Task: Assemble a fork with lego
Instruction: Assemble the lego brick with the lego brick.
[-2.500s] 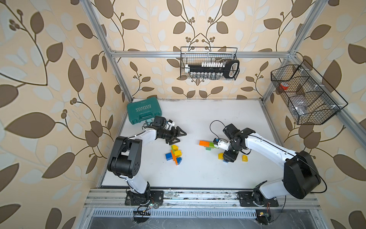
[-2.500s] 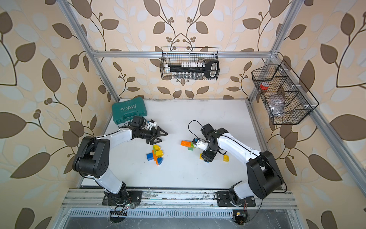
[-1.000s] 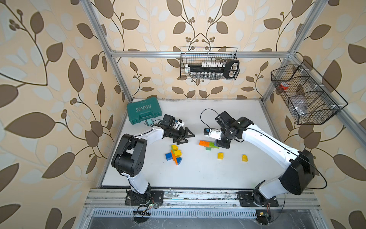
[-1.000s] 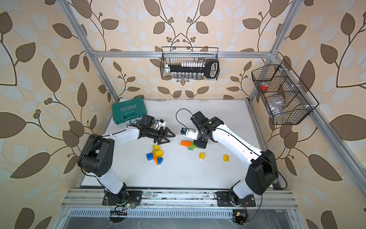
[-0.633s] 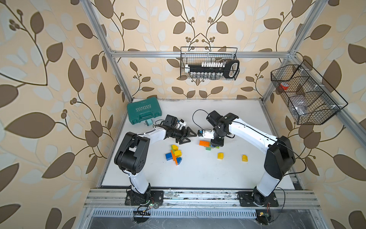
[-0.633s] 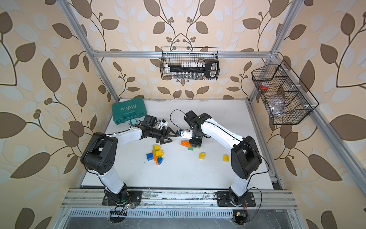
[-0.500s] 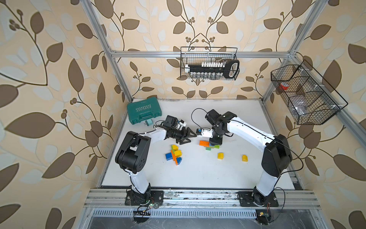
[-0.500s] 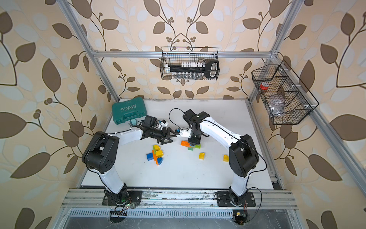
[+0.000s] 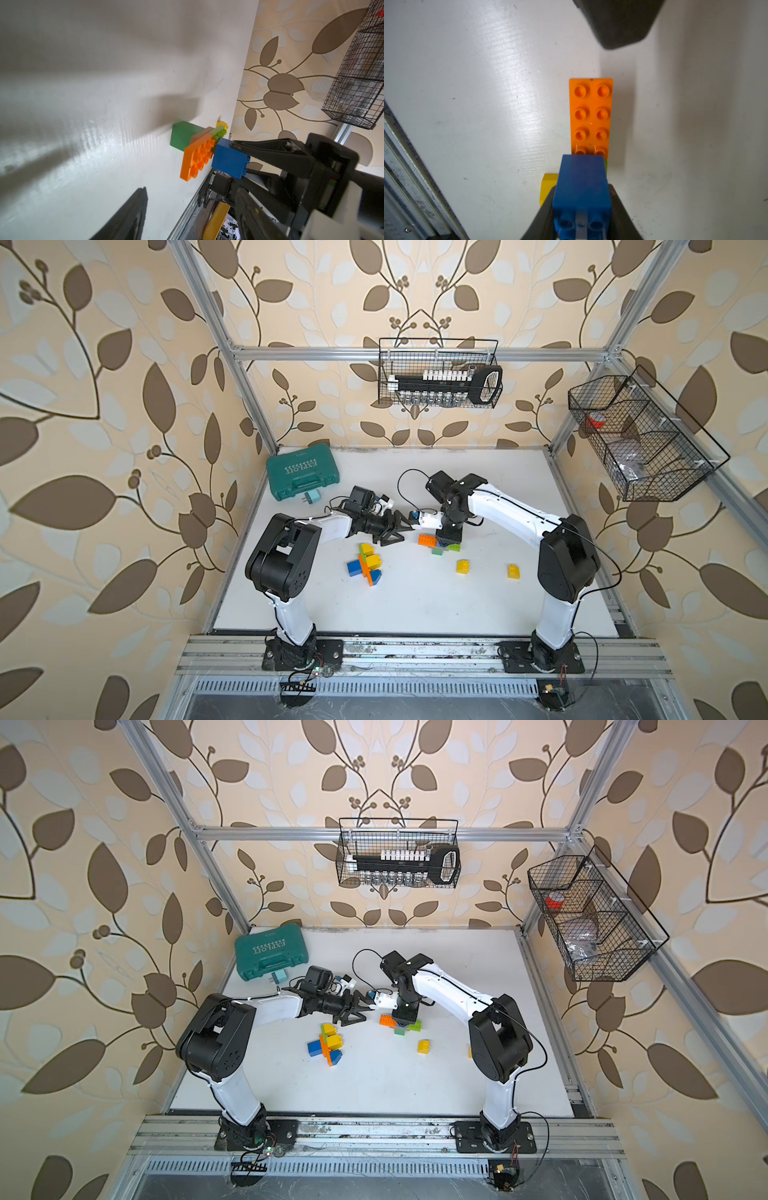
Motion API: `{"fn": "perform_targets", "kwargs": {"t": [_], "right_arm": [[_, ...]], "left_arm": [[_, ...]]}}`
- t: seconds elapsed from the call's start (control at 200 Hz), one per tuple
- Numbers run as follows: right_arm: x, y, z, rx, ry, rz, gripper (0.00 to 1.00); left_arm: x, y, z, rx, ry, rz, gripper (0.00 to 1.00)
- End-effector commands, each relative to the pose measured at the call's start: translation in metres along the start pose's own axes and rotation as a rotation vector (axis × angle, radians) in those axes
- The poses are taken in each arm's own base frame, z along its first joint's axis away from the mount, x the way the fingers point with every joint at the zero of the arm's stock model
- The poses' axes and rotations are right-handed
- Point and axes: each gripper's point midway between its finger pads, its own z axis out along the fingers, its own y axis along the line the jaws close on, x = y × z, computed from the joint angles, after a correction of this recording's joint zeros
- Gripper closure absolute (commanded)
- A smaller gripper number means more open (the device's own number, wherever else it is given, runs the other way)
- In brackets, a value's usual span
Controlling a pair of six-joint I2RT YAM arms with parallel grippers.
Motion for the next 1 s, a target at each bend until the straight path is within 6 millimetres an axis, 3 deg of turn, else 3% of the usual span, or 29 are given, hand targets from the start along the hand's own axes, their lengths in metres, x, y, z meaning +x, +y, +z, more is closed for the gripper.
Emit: {"fn": "perform_targets", "kwargs": {"t": [0.0,0.21,0.49,0.865,0.995], "right_arm": [[-0.002,-0.002,0.005,-0.020,0.008,0.011,0.74],[-0.001,-0.007,0.006,-0.014,0.013,0.028,0.75],[0.010,0.001,0.024,-0.066,0.070,0.029,0.75],[-0.003,0.002,0.029,-0.067,0.047,-0.004,0.75],[0.007,0.006,0.037,-0.092,0.105,0.000,0.75]], "left_arm": [[0.005,-0.003,0.008,0.032,0.025,0.004,0.32],[0.008,-0.003,0.013,0.033,0.038,0.008,0.33],[0.011,0.003,0.020,0.026,0.050,-0.003,0.33],[0.013,0.005,0.027,0.028,0.061,-0.008,0.33],[0.014,0.005,0.027,0.028,0.062,-0.008,0.33]]}}
